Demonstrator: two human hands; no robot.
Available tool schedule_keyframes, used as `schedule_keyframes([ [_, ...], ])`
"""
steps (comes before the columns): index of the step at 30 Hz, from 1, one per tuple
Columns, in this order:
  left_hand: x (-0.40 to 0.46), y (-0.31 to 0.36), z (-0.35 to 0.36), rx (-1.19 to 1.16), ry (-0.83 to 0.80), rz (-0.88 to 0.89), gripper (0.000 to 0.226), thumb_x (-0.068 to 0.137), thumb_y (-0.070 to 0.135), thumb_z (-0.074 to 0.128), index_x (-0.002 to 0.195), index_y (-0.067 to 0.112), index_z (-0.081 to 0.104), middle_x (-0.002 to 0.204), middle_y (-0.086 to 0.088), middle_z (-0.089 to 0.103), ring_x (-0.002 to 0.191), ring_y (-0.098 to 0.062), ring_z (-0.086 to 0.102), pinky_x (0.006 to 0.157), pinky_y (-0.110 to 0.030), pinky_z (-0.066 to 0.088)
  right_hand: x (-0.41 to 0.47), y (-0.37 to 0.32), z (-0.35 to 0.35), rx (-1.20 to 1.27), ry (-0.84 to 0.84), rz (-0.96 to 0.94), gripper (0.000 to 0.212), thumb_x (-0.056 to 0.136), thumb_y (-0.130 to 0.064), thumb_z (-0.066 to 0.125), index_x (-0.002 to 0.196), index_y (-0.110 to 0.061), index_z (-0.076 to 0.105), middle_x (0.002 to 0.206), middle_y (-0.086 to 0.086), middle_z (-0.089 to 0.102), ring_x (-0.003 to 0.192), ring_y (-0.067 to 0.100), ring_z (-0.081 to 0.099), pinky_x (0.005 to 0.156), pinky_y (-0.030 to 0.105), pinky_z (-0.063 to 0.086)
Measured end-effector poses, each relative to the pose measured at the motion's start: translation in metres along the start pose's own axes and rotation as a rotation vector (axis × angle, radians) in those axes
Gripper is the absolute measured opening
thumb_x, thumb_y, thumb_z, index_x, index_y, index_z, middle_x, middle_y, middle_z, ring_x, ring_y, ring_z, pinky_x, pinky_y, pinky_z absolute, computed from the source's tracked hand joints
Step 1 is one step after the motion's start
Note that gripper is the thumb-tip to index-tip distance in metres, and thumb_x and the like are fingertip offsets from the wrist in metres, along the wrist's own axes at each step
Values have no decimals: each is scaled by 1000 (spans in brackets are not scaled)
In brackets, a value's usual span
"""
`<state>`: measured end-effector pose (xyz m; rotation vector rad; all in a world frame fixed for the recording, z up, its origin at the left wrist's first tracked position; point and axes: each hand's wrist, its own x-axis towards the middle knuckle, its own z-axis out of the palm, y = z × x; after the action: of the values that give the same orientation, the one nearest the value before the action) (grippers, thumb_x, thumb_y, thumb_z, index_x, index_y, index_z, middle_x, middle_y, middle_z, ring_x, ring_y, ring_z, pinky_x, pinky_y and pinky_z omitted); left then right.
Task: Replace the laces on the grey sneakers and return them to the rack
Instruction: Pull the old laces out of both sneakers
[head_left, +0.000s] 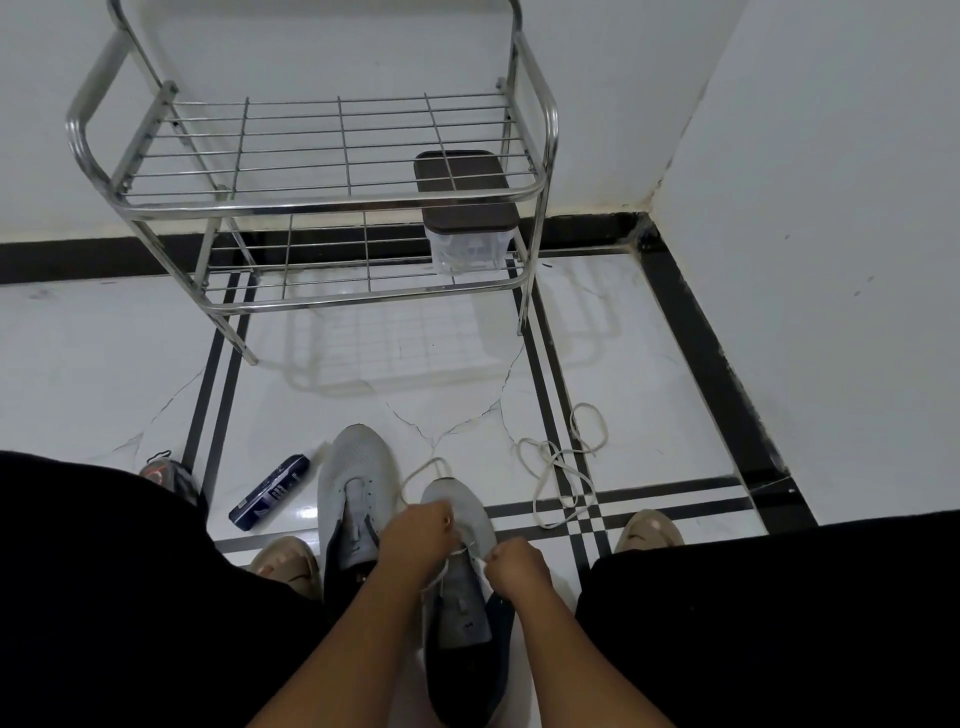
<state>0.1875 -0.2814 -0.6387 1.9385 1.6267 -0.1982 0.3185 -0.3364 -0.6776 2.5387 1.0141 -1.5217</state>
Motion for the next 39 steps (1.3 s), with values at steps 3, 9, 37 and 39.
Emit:
schedule_keyframes([
  [3,-10,-2,11,223,-21,28,25,95,35,46,107,15,55,108,-6,63,100,-24,61,76,-31,46,-1,-1,1,-11,7,7,35,84,-19,49,112,-7,66,115,12,65,106,30,62,72,24,40],
  [9,-5,-7,20,226,-93,57,23,98,25,38,109,10,53,109,-8,63,99,-25,61,79,-33,46,-1,0,-1,-3,12,30,35,84,-17,47,113,-9,65,116,11,65,106,30,61,72,25,41],
  [37,7,-5,-13,-133,131,-264,36,92,33,52,122,14,51,120,-10,57,106,-27,57,80,-34,46,-17,-19,-9,215,89,-119,9,81,-19,57,78,-25,62,99,1,70,95,22,64,83,30,53],
  [39,1,-6,4,-78,-219,-244,48,81,48,54,114,15,60,119,-7,62,107,-23,59,81,-30,46,-16,-24,-8,241,59,-156,12,80,-19,64,70,-26,62,89,-1,71,90,20,66,83,32,54],
])
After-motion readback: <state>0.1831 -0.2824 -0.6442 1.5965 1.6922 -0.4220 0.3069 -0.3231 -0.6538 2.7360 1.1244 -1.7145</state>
